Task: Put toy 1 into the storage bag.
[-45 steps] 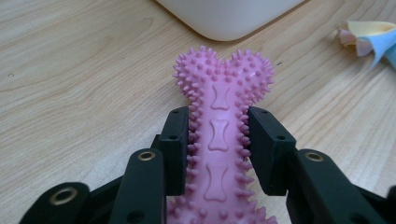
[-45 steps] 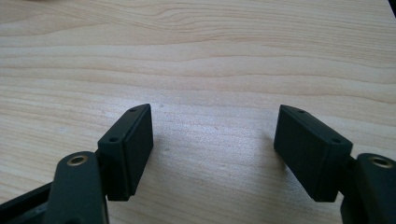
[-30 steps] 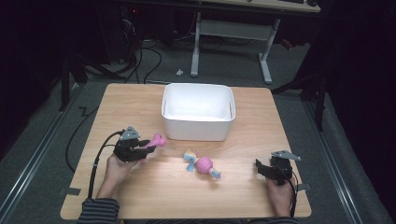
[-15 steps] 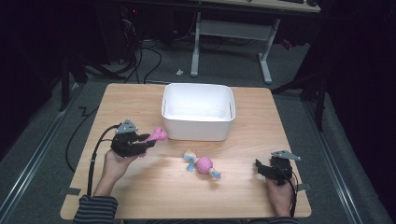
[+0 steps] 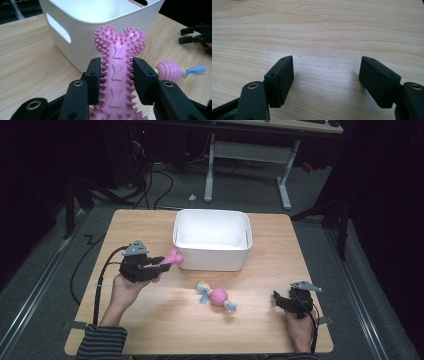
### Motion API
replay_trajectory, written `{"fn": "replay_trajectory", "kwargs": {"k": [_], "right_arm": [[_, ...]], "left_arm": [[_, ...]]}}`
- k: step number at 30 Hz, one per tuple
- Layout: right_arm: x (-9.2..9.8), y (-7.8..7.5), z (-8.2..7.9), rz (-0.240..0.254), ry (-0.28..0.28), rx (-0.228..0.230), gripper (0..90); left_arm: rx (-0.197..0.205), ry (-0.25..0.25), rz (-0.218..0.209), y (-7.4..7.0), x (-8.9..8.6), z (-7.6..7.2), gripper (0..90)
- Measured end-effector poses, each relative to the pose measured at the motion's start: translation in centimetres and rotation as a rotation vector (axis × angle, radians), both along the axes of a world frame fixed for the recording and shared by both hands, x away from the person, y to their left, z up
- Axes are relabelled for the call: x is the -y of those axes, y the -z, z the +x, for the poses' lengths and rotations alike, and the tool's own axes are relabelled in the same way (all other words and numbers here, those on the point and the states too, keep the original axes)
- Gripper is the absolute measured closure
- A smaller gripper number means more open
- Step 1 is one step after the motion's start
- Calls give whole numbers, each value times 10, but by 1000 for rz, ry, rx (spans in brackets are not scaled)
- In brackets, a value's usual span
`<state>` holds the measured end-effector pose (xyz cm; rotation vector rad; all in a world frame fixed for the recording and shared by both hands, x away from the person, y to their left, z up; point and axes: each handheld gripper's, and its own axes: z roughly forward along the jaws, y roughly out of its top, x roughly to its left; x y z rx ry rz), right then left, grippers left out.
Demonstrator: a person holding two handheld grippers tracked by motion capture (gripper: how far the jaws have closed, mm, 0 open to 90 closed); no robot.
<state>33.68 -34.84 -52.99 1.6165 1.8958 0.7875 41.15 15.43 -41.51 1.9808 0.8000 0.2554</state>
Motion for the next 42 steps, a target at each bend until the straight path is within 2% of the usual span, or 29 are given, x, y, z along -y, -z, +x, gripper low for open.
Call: {"fn": "replay_trajectory", "kwargs": {"k": [14, 20, 27, 33, 42], "right_arm": [[0, 0, 0, 1, -1, 3, 284], [0, 0, 0, 1, -1, 3, 283], [0, 0, 0, 1, -1, 3, 284], [0, 0, 0, 1, -1, 3, 283], [0, 0, 0, 1, -2, 3, 283]], "left_arm": [[16, 39, -26, -30, 20, 10, 607], [15, 48, -25, -40, 30, 22, 606], [16, 53, -43, -50, 42, 38, 606], [21, 51, -18, -60, 58, 54, 605], [19, 38, 22, -60, 73, 72, 603]]}}
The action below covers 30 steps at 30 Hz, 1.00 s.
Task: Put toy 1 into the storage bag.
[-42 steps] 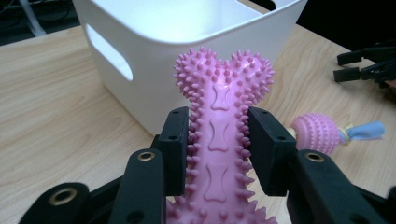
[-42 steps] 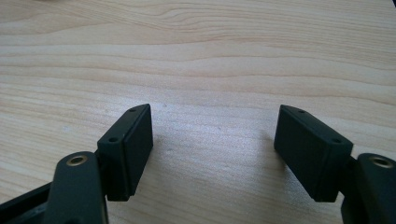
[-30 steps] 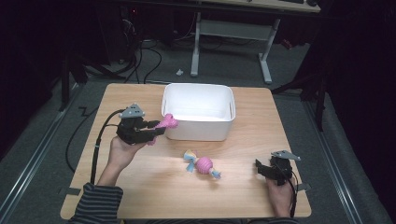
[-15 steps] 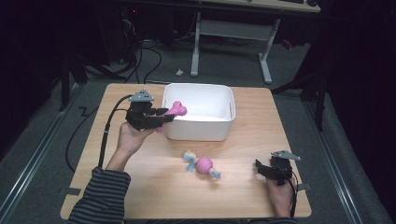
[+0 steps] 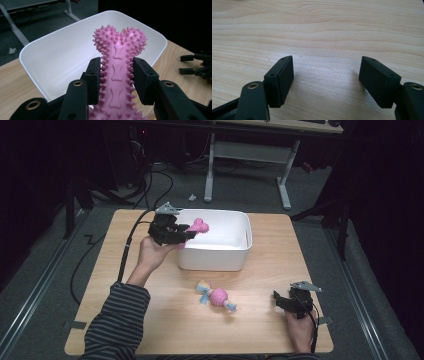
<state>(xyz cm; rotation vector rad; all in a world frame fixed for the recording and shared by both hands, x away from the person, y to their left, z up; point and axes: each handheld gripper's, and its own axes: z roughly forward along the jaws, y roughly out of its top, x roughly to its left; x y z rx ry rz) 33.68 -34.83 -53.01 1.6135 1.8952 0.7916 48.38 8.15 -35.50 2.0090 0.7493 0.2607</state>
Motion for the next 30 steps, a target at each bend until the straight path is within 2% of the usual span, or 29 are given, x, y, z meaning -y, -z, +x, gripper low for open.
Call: {"fn": "replay_trajectory", "kwargs": {"k": [4, 7, 17, 23, 30], "right_arm": [[0, 0, 0, 0, 0, 0, 283], [0, 0, 0, 0, 0, 0, 283], [0, 0, 0, -4, -7, 3, 283], [0, 0, 0, -3, -9, 2, 283], [0, 0, 0, -2, -7, 2, 283]], "left_arm": [[2, -6, 14, 2, 8, 9, 602], [1, -13, 1, 5, 12, 15, 601], [3, -28, 41, 21, 26, 31, 597], [10, -41, 73, 28, 28, 35, 593], [3, -55, 88, 36, 25, 39, 588]]}}
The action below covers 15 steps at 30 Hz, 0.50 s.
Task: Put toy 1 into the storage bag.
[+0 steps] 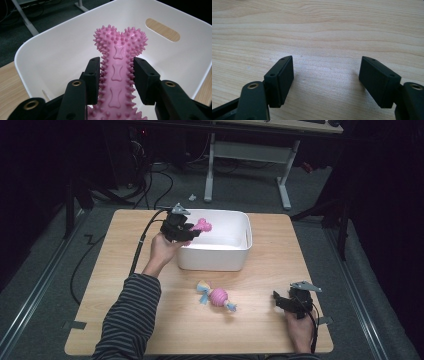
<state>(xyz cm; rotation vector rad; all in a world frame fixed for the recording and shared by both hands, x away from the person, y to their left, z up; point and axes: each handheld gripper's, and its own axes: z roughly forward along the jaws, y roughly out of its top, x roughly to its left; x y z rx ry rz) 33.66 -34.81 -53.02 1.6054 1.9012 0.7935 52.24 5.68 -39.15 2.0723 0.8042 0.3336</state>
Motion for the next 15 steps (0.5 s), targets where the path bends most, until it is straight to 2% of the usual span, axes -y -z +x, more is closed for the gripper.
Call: {"fn": "replay_trajectory", "kwargs": {"k": [8, 15], "right_arm": [[0, 0, 0, -1, -1, 0, 283], [0, 0, 0, -1, -1, 0, 283]], "left_arm": [[9, -7, 36, 7, 1, 0, 583], [4, -14, 50, 12, -1, -1, 578]]}}
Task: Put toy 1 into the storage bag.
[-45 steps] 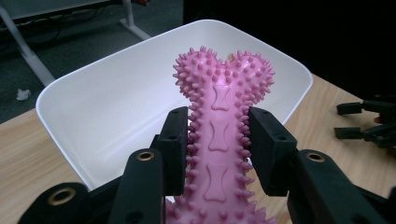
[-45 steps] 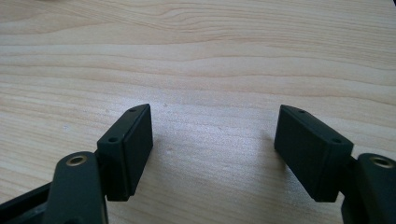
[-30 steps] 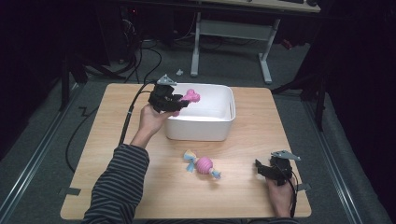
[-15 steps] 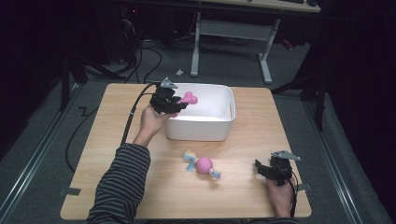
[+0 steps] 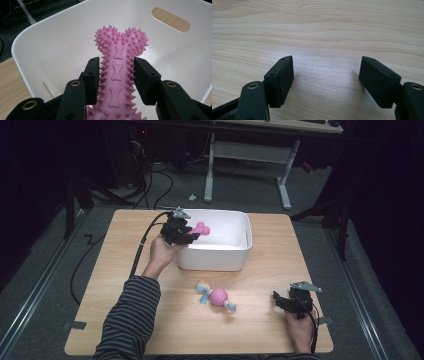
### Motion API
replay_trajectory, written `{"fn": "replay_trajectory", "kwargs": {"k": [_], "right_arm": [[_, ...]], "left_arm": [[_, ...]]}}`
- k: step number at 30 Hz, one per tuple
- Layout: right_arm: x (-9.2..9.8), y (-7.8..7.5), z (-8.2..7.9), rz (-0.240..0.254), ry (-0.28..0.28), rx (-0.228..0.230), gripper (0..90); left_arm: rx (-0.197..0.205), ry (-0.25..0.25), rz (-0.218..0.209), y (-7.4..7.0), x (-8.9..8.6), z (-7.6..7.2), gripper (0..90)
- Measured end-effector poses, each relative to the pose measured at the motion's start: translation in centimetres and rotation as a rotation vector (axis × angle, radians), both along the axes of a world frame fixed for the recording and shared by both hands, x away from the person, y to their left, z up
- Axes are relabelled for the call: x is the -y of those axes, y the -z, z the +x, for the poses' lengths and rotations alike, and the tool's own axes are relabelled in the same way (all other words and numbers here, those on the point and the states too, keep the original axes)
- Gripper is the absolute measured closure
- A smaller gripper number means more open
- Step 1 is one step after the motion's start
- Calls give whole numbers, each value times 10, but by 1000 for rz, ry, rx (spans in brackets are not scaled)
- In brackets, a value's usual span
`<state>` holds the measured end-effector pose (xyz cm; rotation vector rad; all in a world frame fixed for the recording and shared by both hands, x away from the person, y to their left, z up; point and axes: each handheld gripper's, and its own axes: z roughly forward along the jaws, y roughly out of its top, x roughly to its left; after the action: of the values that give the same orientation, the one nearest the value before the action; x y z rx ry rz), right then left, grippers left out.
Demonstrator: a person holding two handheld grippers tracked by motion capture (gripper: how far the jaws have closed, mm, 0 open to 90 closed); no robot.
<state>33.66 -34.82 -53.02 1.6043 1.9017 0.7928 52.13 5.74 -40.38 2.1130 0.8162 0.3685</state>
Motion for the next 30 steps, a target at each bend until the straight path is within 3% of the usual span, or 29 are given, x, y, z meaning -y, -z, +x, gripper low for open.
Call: {"fn": "replay_trajectory", "kwargs": {"k": [15, 19, 23, 30], "right_arm": [[0, 0, 0, 0, 0, 0, 283], [0, 0, 0, 0, 0, 0, 283], [-1, 0, 0, 3, 2, -2, 281], [0, 0, 0, 2, 0, -1, 280]], "left_arm": [[6, 3, 13, 2, 2, -2, 557], [13, 1, -22, -1, -1, -3, 557], [22, -4, -22, -5, -4, -5, 545], [8, -1, -57, -9, -5, -8, 397]]}}
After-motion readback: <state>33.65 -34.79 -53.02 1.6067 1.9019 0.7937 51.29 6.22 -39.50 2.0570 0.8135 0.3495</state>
